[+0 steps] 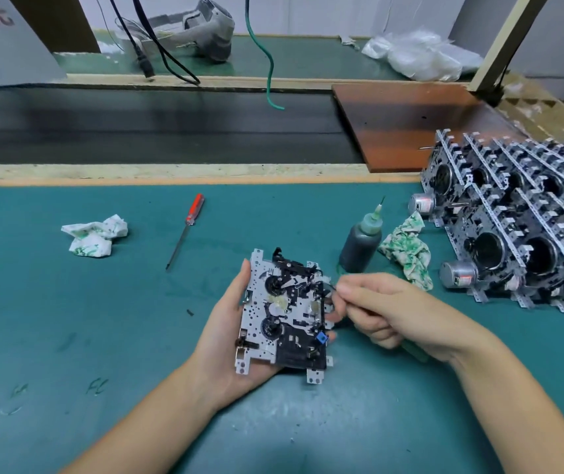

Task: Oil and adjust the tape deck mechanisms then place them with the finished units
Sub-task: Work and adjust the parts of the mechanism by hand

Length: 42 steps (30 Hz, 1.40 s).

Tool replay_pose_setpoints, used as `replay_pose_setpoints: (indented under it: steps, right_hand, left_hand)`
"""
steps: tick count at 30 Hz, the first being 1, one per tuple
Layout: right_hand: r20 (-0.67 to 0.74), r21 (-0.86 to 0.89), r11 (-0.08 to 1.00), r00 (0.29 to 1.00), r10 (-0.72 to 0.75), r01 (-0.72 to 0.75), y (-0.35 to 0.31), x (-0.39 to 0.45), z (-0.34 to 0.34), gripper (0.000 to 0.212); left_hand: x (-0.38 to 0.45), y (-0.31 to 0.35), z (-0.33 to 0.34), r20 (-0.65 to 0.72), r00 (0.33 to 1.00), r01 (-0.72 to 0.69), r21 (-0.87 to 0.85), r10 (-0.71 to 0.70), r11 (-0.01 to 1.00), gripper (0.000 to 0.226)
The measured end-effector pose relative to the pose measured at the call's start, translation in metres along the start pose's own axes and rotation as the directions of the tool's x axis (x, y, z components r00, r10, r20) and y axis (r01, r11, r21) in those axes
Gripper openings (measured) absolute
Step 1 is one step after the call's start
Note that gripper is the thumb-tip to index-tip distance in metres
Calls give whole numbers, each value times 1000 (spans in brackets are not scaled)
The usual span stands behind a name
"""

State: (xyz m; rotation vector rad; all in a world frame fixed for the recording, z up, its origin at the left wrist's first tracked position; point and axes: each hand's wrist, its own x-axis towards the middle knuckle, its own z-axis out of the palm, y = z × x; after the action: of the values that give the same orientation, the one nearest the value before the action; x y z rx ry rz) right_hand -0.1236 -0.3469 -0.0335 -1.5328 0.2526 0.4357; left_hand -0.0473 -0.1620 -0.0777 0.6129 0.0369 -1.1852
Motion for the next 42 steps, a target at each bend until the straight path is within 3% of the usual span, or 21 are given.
replay_pose_setpoints:
  steps: [5, 42]
  right_hand:
    - [139, -62, 997, 989, 44, -36, 4, -1, 10, 39]
    - [89, -123, 991, 994, 62, -51, 10, -6, 17, 44]
  left_hand:
    - [-1, 2, 1, -43, 999, 26, 32, -24, 999, 73]
    - [-1, 3, 4, -113, 994, 16, 145, 1, 989, 74]
